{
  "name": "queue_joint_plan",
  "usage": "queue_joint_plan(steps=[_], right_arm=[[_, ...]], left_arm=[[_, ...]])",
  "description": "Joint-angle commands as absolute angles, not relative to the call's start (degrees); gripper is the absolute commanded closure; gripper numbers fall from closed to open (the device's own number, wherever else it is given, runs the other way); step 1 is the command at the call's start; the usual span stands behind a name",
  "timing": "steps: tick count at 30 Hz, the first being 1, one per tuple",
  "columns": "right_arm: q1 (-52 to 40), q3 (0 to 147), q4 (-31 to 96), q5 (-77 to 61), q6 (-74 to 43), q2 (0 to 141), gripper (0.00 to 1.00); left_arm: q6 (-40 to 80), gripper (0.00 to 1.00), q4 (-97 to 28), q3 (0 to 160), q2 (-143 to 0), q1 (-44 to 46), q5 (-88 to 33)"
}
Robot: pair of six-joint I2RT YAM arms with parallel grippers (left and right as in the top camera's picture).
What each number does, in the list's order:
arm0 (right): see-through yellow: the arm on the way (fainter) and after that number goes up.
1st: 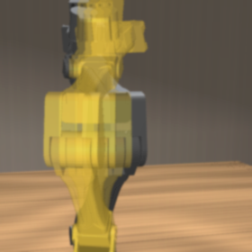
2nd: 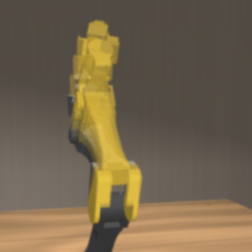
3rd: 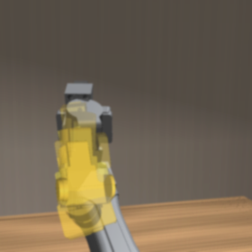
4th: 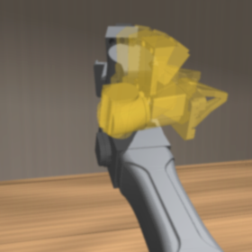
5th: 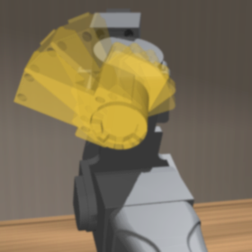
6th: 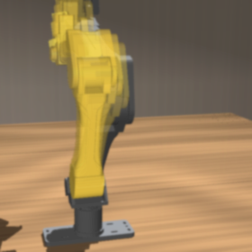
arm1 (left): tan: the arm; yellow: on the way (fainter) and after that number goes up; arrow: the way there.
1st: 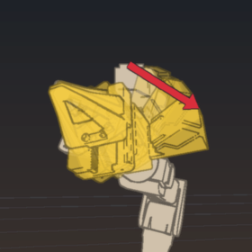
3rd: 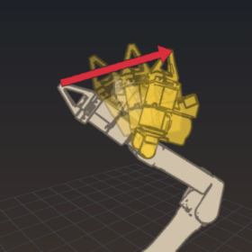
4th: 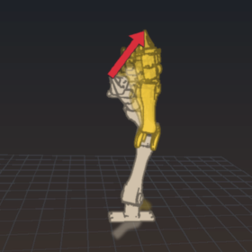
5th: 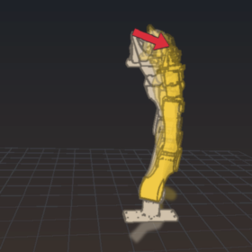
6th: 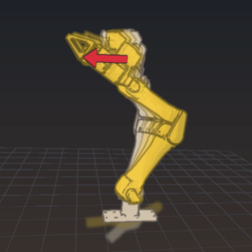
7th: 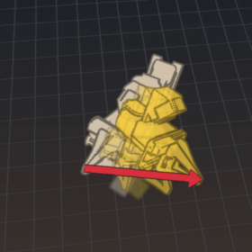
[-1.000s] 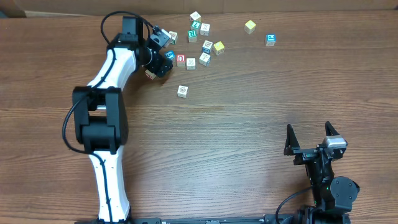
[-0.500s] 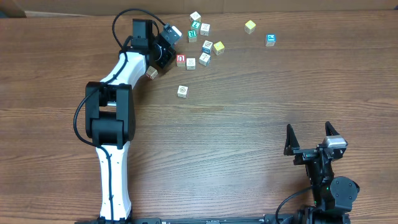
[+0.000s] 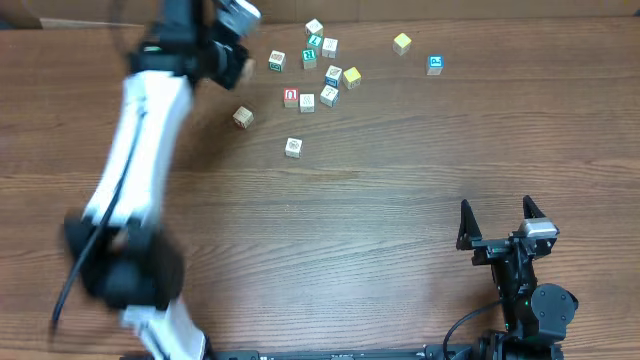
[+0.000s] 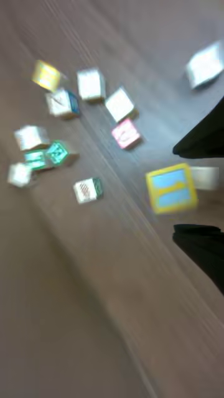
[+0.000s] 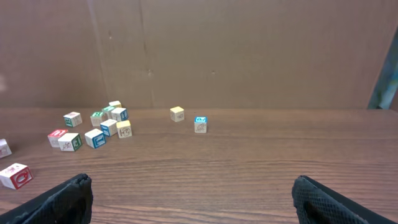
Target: Form a horizontal line
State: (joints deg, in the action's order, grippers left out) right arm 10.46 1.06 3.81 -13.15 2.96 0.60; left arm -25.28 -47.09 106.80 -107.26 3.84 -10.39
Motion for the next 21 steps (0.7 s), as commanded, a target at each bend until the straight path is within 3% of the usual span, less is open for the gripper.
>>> queue_joint_plan(steps=[1, 6, 9, 13, 15, 16, 18, 21], right_arm=[[10.6, 0.5, 3.5, -13.1, 3.1, 0.3, 0.0], [10.6, 0.5, 3.5, -13.1, 3.1, 0.3, 0.0], [10.6, 0.5, 3.5, -13.1, 3.1, 0.3, 0.0], [10.6, 0.5, 3.5, -13.1, 3.1, 0.3, 0.0], [10.6, 0.5, 3.5, -13.1, 3.1, 0.3, 0.0], [10.6, 0.5, 3.5, -13.1, 3.1, 0.3, 0.0], [10.6, 0.5, 3.5, -13.1, 3.1, 0.3, 0.0], [10.6, 0.5, 3.5, -13.1, 3.1, 0.3, 0.0]], left_arm=[[-21.6, 0.69, -59.1, 107.2, -93.8, 1.1, -6.1], [-17.5, 0.72, -69.1, 107.1, -82.9, -8.2, -8.2], [-17.3, 0.8, -71.6, 107.1, -79.6, -14.5, -14.3], [-17.3, 0.79, -71.9, 104.9, -80.5, -14.7, -16.0], [-17.3, 0.66, -71.8, 102.8, -81.8, -13.5, -17.8], [-17.3, 0.32, -71.6, 101.1, -82.9, -12.2, -18.1], [-17.1, 0.0, -70.6, 97.6, -85.1, -10.2, -18.1], [-10.0, 0.0, -66.1, 90.5, -89.8, -8.4, -18.1]])
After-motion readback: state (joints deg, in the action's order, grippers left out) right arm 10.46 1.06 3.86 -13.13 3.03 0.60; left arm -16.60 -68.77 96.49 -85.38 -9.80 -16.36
